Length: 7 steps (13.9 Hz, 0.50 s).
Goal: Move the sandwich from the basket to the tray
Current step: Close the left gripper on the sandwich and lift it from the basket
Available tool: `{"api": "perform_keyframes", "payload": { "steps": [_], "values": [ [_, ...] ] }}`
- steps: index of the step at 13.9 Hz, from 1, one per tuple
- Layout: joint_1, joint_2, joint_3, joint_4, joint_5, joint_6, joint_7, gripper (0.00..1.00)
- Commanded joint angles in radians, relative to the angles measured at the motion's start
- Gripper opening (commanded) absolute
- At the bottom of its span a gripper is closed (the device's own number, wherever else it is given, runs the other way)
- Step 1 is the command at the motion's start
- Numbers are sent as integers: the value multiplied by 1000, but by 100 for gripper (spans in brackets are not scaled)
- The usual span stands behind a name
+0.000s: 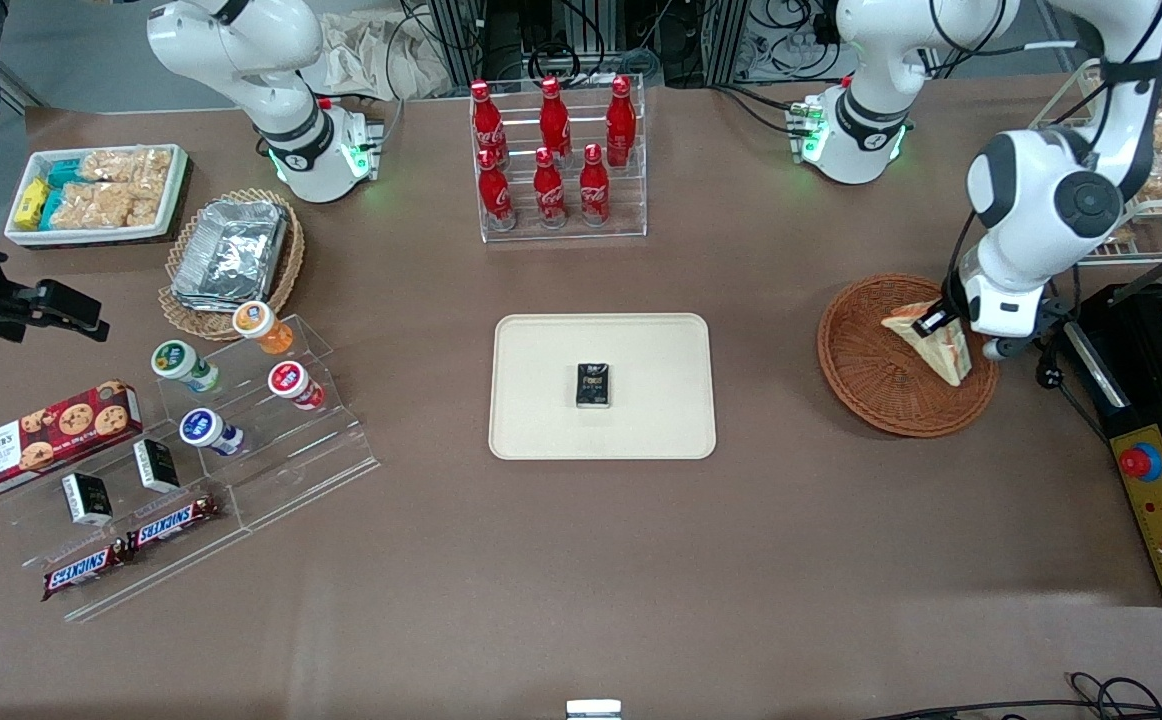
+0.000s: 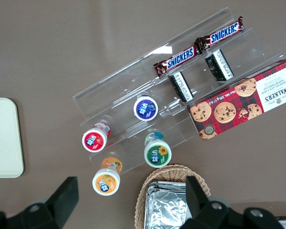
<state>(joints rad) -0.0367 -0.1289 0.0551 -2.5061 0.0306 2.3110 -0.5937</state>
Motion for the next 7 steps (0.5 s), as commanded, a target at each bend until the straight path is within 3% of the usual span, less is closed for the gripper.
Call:
{"api": "perform_keyframes", "payload": {
  "steps": [1, 4, 7],
  "values": [
    [-2, -47, -18, 154, 61, -244, 11, 0],
    [-3, -31, -64, 436, 64, -551, 17, 0],
    [-3, -31, -95, 629, 63, -752, 109, 0]
  ]
}}
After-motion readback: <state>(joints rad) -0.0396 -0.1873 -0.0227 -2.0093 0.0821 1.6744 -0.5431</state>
